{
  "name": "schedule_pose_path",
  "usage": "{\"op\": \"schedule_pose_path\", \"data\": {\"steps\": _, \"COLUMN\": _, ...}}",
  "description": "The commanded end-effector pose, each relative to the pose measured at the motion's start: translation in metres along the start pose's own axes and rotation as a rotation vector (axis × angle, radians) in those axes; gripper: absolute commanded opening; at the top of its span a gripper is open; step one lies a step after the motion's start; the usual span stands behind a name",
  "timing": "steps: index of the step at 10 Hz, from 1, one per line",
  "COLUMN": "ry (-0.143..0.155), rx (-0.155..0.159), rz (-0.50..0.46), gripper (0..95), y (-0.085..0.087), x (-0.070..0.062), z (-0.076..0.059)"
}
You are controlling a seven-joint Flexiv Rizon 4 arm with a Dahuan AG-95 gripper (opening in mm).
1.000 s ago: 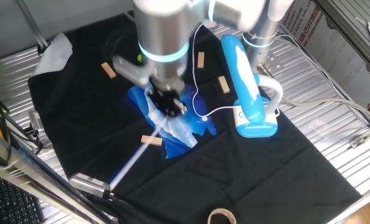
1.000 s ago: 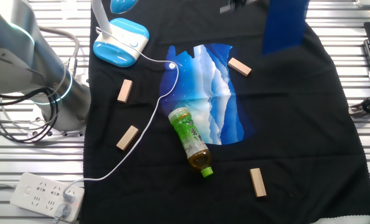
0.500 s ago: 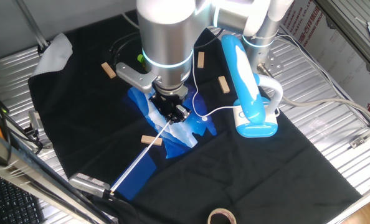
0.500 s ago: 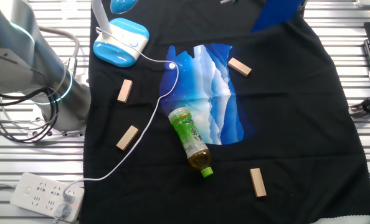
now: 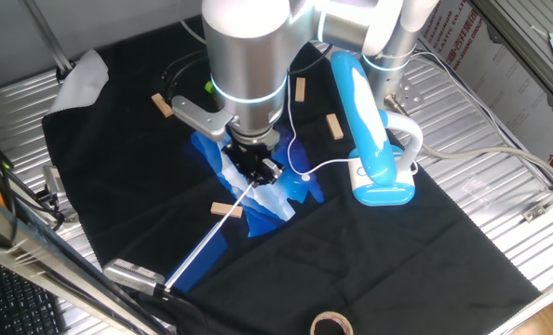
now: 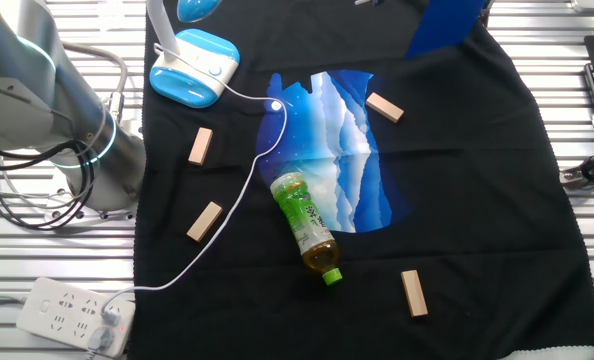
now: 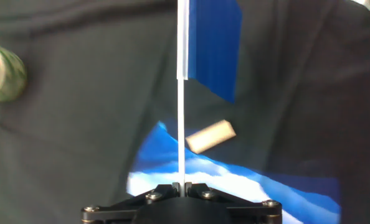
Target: Wave the flag
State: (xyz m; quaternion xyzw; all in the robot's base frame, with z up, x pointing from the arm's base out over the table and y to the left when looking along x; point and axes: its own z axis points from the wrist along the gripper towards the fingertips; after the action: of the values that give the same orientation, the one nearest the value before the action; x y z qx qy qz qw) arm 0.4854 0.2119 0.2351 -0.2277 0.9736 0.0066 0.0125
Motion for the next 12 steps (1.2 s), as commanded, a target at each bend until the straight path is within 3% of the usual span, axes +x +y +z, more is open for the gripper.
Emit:
{"op": "schedule_pose_path", "data": {"steps": 1, "ry": 0.0, "rx": -0.003, "rz": -0.001, "gripper": 0.0, "y": -0.0001, "x": -0.0006, "z": 0.0001}}
{"op": "schedule_pose_path", "data": {"steps": 12, "ry": -0.009, "rx": -0.003, "rz": 0.002, "gripper": 0.0, "y": 0.0, "x": -0.0008, "z": 0.0002}}
